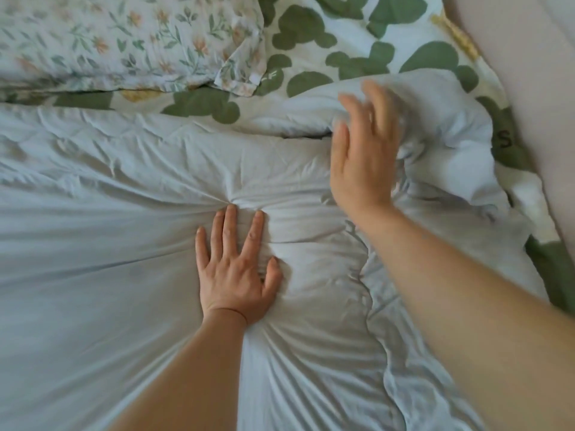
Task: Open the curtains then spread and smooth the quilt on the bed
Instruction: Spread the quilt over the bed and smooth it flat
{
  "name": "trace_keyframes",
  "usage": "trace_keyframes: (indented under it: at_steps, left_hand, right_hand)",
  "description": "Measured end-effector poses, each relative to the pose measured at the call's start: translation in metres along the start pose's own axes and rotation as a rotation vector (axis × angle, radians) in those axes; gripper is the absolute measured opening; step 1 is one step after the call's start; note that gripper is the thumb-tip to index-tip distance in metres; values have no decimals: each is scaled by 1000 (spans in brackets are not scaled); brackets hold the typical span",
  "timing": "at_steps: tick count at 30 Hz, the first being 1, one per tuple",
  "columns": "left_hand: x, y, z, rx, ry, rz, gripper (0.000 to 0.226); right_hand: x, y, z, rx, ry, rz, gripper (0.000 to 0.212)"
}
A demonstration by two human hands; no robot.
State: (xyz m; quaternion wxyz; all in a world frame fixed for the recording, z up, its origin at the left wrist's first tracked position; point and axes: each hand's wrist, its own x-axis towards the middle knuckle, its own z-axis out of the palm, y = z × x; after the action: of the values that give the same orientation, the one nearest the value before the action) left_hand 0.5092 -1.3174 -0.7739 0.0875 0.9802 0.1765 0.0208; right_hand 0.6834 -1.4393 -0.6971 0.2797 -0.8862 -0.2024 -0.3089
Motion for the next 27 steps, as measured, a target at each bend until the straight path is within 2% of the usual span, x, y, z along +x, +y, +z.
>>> trace_keyframes:
  at_steps: [1,2,3,5,6,7,9,12,14,17,19,21,23,25,27]
  left_hand:
    - [0,0,0,1,-6,-1,77]
    - [1,0,0,3,-10,-3,77]
    - [0,1,0,1,-12,-4,78]
    - [1,0,-1,2,-20,-5,79]
    - [1,0,-1,3,-26,-6,79]
    - [2,-1,-2,5,-30,-8,79]
    - [2,0,-2,4,-37,-6,78]
    - [1,0,-3,-5,-43,-13,81]
    - [0,0,-4,-17,-41,-14,84]
    - [1,1,-5,-39,-33,-13,86]
    - [2,0,-5,-41,-37,-3,86]
    - [2,0,-5,-45,-39,5,87]
    - [2,-1,-6,-49,-47,4,87]
    - [3,-1,-6,-47,-51,8,86]
    - [2,-2,-6,-45,-54,8,86]
  right_hand:
    - [28,-7,5,-47,-75,-36,35]
    - [51,-13,11,-81,-259,-58,40]
    - [66,-17,17,-86,-524,-46,52]
    - [76,-22,27,-90,-1066,55,90]
    - [74,-22,31,-115,-1231,102,99]
    - [67,-21,35,-142,-1320,126,101]
    - [47,-17,39,-181,-1298,127,89]
    - [30,-9,43,-190,-969,-17,36]
    - [38,2,36,-221,-730,-17,20]
    - [88,31,18,-227,-439,258,29]
    - [122,49,18,-235,-339,385,33]
    - [134,53,32,-201,-350,479,37]
    - [120,40,50,-85,-446,558,53]
    - [85,20,60,-100,-540,438,75]
    - [37,-5,63,-141,-553,230,80]
